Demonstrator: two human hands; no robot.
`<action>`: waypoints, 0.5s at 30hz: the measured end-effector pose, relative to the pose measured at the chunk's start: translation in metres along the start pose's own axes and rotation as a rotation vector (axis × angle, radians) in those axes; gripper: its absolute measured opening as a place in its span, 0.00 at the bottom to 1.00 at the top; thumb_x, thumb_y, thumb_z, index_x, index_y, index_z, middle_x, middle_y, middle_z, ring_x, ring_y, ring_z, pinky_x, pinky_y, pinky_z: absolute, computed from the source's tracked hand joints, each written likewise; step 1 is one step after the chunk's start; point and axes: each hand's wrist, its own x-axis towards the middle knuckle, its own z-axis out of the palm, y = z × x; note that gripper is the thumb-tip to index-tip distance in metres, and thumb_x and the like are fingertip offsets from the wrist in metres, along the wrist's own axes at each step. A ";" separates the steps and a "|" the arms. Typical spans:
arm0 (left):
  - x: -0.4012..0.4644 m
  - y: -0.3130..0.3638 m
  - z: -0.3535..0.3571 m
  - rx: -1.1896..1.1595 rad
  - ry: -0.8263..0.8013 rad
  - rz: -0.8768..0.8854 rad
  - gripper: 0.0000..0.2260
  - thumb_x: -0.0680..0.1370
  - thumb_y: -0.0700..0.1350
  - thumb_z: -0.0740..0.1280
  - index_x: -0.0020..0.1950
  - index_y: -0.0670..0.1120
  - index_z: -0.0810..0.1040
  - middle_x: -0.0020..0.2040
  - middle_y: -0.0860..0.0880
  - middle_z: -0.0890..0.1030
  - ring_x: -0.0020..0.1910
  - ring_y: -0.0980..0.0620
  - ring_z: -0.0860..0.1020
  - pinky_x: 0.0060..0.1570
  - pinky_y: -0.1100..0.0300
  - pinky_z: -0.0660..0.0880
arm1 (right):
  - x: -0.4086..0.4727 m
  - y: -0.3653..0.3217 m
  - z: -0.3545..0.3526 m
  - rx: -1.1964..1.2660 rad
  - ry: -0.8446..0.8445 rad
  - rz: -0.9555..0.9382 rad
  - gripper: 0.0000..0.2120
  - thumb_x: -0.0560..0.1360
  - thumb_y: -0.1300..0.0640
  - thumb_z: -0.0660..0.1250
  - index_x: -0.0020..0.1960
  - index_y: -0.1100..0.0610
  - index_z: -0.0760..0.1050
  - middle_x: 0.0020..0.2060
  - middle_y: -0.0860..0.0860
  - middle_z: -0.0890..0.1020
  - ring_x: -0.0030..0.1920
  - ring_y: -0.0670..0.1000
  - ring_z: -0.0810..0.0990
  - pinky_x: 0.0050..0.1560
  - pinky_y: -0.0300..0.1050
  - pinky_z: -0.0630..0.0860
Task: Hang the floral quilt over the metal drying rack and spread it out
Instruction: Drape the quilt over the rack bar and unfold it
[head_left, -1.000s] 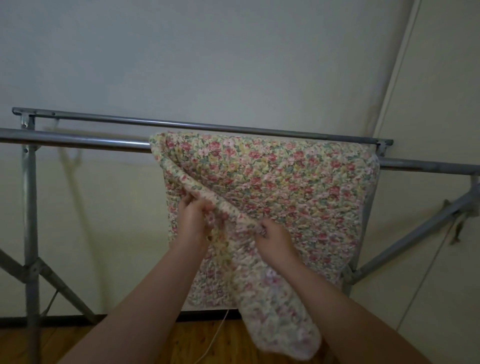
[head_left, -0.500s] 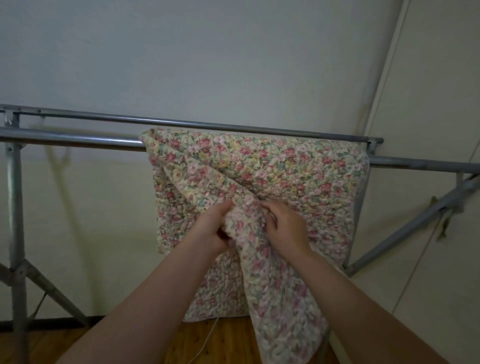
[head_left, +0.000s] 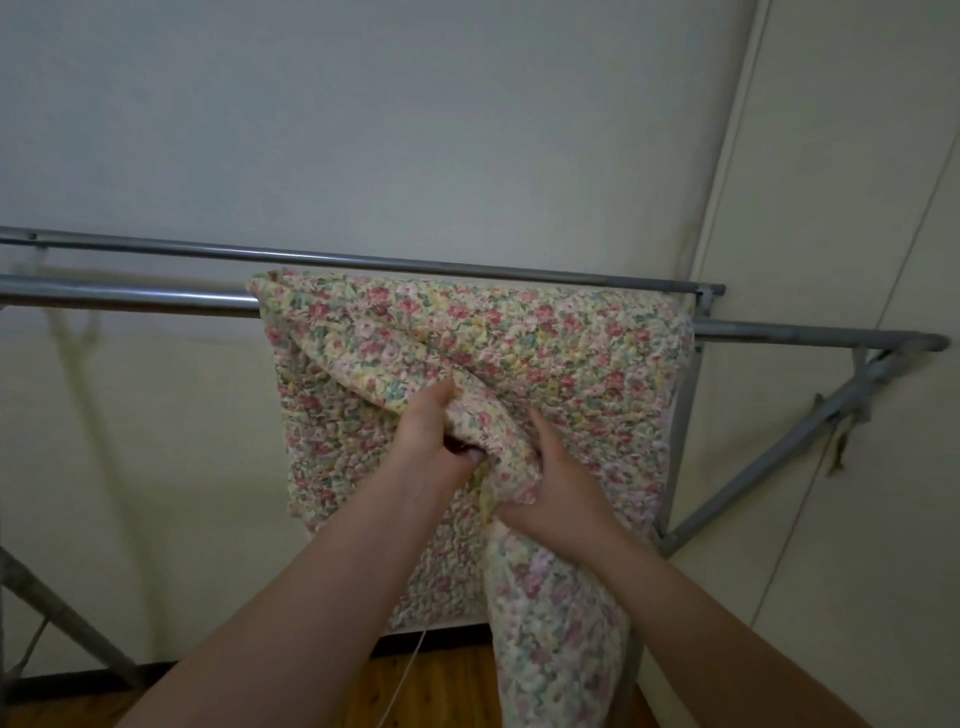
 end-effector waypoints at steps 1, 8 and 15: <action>-0.002 0.000 0.001 -0.014 -0.025 0.007 0.11 0.76 0.45 0.65 0.53 0.38 0.73 0.46 0.40 0.78 0.43 0.42 0.78 0.33 0.50 0.76 | -0.001 0.001 0.000 -0.063 0.081 -0.011 0.44 0.66 0.46 0.72 0.73 0.44 0.48 0.54 0.52 0.78 0.45 0.52 0.80 0.37 0.47 0.77; -0.008 -0.011 -0.035 0.431 0.182 0.488 0.39 0.65 0.69 0.66 0.64 0.42 0.68 0.65 0.42 0.69 0.62 0.41 0.70 0.59 0.42 0.71 | 0.007 0.002 -0.049 -0.552 0.321 -0.083 0.12 0.65 0.61 0.69 0.48 0.54 0.75 0.38 0.53 0.81 0.38 0.56 0.80 0.27 0.42 0.63; 0.003 -0.014 -0.020 2.087 0.153 1.916 0.45 0.59 0.64 0.73 0.70 0.48 0.60 0.70 0.40 0.69 0.69 0.38 0.65 0.62 0.33 0.56 | 0.015 -0.025 -0.090 -0.724 0.389 -0.163 0.10 0.67 0.65 0.64 0.44 0.53 0.75 0.39 0.52 0.80 0.42 0.57 0.79 0.36 0.46 0.72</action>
